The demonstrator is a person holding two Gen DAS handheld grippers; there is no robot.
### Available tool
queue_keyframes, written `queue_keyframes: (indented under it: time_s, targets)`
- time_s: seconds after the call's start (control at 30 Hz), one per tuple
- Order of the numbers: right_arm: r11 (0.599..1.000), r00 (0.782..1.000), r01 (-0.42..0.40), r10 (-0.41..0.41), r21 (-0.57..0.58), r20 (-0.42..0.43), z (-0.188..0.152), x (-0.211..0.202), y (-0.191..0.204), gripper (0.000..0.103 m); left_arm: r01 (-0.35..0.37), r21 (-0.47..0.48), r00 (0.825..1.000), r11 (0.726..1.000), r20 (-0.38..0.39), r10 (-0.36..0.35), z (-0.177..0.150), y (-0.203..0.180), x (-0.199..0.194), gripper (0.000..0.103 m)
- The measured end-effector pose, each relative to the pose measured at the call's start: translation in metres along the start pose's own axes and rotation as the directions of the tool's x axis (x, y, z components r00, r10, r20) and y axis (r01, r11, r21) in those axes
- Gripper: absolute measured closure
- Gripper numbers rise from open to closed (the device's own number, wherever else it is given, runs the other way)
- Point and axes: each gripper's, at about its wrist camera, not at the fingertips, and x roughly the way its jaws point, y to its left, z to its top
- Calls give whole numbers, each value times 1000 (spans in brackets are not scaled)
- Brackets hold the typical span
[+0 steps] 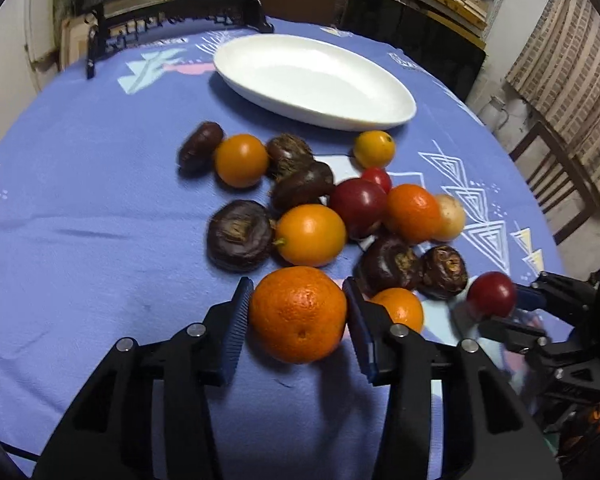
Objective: Organize fruits
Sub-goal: 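Grasp the large orange with the left tool while the right tool grasps a dark red plum, then carry both fruits over the white plate and open both tools to release them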
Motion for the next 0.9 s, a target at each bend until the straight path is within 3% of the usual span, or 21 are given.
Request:
queue_keyframes:
  time_s: [0.07,0.23,0.53,0.73,0.9]
  targets:
    - [1000,1000,8,-8,-1,2,1,-1,-1,67,-4,10,1000,1000,21,4,1,1,-7,58]
    - [1000,1000,14,-14,-9,21,14,-9,-5,67,-93,84,989,992,126,82,19,-1,-30,58]
    - [993,976,95,-80,-65,202,106,-39,-18,67,-195,101,935,976,321,154,115,-8,-50,58]
    - [992,959,125,-124,13,256,169,-15,-52,66,-260,101,921,960,325,215,169,-17,-11,58]
    - [991,966,86,-109,104,235,198,28,-83,66,-245,84,950,966,217,223,183,-13,39,58]
